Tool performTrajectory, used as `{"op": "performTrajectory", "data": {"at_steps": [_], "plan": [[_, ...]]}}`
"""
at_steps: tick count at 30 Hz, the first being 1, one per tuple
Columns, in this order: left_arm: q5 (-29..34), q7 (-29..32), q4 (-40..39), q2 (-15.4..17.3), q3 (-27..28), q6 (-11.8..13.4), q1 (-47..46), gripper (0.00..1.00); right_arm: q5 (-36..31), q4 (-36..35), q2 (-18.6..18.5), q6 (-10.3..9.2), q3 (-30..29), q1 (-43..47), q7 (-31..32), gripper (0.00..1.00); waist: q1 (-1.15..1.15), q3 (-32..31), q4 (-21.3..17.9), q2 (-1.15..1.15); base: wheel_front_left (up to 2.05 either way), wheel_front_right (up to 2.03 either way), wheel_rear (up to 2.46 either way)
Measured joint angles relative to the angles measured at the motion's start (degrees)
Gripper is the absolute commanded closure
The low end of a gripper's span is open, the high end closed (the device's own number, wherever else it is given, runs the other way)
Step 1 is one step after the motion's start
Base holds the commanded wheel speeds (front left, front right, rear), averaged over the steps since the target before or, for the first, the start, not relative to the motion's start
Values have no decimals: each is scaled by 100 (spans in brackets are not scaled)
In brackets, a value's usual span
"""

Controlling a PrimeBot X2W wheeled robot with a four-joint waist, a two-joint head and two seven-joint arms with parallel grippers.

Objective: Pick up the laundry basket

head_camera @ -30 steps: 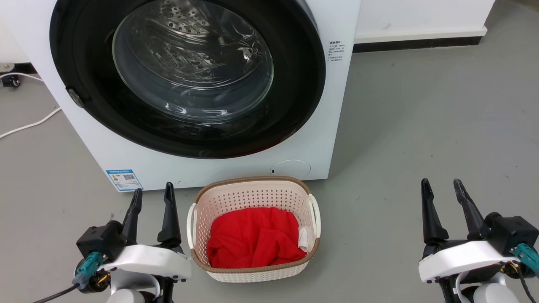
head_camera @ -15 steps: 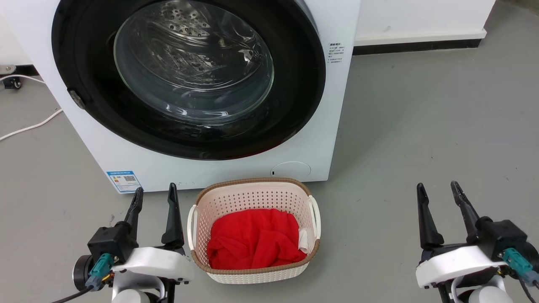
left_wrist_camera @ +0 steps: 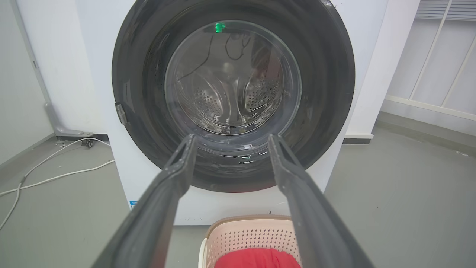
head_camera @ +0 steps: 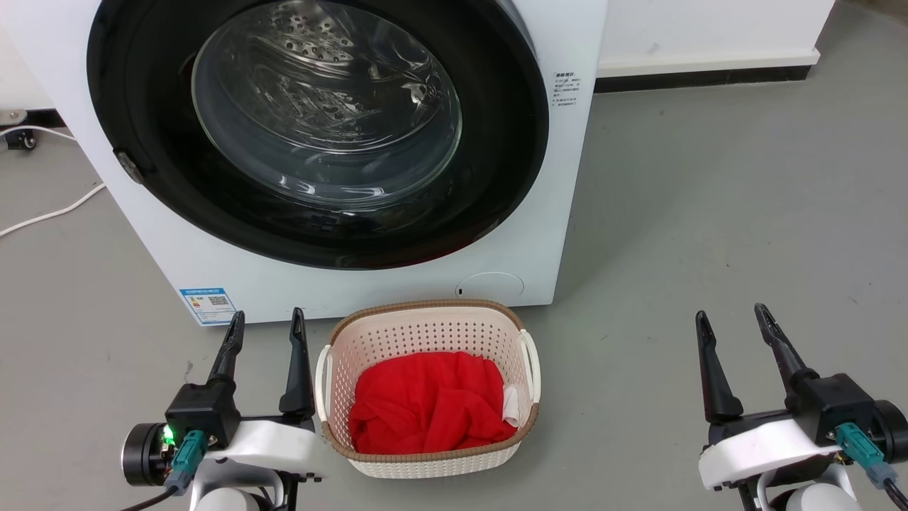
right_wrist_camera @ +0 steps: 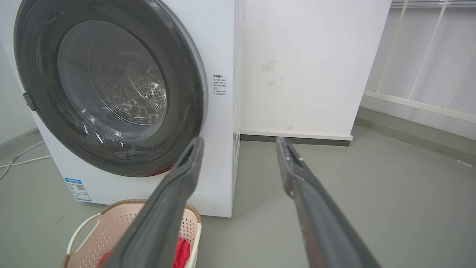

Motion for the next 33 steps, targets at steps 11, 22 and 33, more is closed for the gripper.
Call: {"op": "performTrajectory", "data": {"at_steps": [11, 22, 33], "plan": [[115, -32, 46, 1, -3, 30, 10, 0, -82, 18, -1, 0, -31, 0, -36, 0, 0, 10, 1, 0, 0, 0, 0], [119, -32, 76, 1, 20, 46, 31, 0, -14, 27, -1, 0, -44, 0, -36, 0, 0, 28, 4, 0, 0, 0, 0], [155, -33, 190, 1, 69, 38, -4, 0, 36, 32, -2, 0, -30, -18, -37, 0, 0, 192, -8, 0, 0, 0, 0]]}}
